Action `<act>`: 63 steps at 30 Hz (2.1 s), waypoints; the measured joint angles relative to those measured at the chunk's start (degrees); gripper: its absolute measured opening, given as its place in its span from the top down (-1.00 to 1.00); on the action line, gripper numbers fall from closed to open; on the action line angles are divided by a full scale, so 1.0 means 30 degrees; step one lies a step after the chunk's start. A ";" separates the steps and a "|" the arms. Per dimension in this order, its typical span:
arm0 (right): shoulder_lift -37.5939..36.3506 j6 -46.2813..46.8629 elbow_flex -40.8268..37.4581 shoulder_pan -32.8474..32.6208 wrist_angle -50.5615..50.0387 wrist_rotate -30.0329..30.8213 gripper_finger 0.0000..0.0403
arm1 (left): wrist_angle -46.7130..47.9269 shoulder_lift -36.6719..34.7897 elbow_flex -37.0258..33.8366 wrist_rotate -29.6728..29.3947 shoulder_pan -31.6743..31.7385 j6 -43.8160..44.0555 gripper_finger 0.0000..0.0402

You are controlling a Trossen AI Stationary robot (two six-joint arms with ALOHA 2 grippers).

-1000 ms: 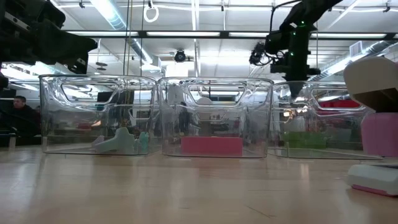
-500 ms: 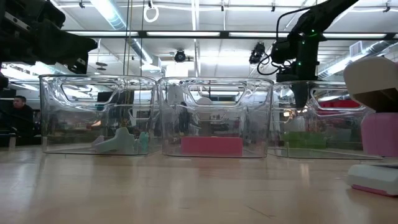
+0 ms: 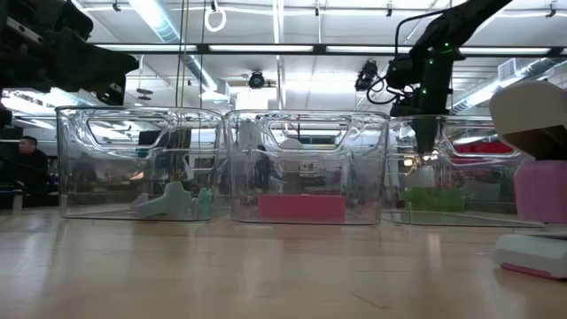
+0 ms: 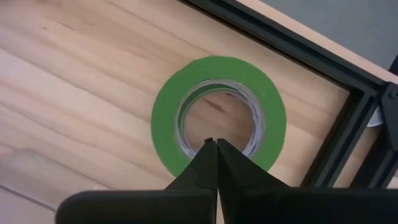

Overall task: Pick and place Stapler, Stapler remover, tape
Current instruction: Put the green tape into the middle transparent bin

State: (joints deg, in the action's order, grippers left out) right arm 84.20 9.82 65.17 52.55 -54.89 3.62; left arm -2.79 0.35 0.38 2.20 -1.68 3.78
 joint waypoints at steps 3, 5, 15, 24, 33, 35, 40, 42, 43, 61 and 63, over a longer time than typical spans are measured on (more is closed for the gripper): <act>0.0007 0.0000 0.0000 0.0203 -0.0012 0.0007 0.99 | 0.0000 0.0002 0.0001 0.0000 0.0003 0.0003 0.87; 0.0007 0.0027 0.0000 0.0339 -0.0155 0.0007 0.99 | 0.0000 0.0003 0.0000 0.0000 -0.0003 0.0004 0.87; 0.0022 0.1644 -0.1158 0.0619 -0.0380 0.0568 0.86 | 0.0007 -0.0003 0.0007 0.0000 -0.0003 -0.0003 0.87; 0.0022 0.2599 -0.1846 0.0620 -0.0328 0.0646 0.43 | 0.0000 0.0000 0.0000 0.0000 0.0000 0.0010 0.87; 0.0022 0.2813 -0.1851 0.0627 0.0088 0.0643 0.00 | 0.0000 0.0003 0.0000 0.0000 -0.0004 0.0004 0.87; 0.0022 0.2696 -0.1851 0.0627 0.0332 0.0644 -0.07 | 0.0000 0.0001 0.0006 0.0000 0.0004 0.0007 0.87; 0.0022 0.2909 -0.1854 0.0627 0.0291 0.0558 -0.16 | 0.0000 0.0004 0.0002 0.0000 -0.0004 0.0009 0.87; 0.0022 0.3045 -0.1952 0.0627 0.0331 0.0554 -0.18 | 0.0004 0.0000 0.0000 0.0000 -0.0004 0.0004 0.87; 0.0022 0.3127 -0.2088 0.0627 0.0358 0.0548 -0.18 | 0.0000 -0.0003 0.0007 0.0000 -0.0004 0.0011 0.87; 0.0022 0.5574 -0.4459 0.0731 0.2183 0.0437 -0.18 | 0.0002 0.0004 0.0005 0.0000 0.0001 0.0008 0.87; 0.0022 0.5581 -0.4459 0.0870 0.2426 0.0464 -0.18 | 0.0000 0.0003 0.0001 0.0000 0.0003 -0.0002 0.87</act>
State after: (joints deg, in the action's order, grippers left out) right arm 84.27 26.57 51.79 55.16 -47.62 5.01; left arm -2.79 0.36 0.38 2.20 -1.67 3.77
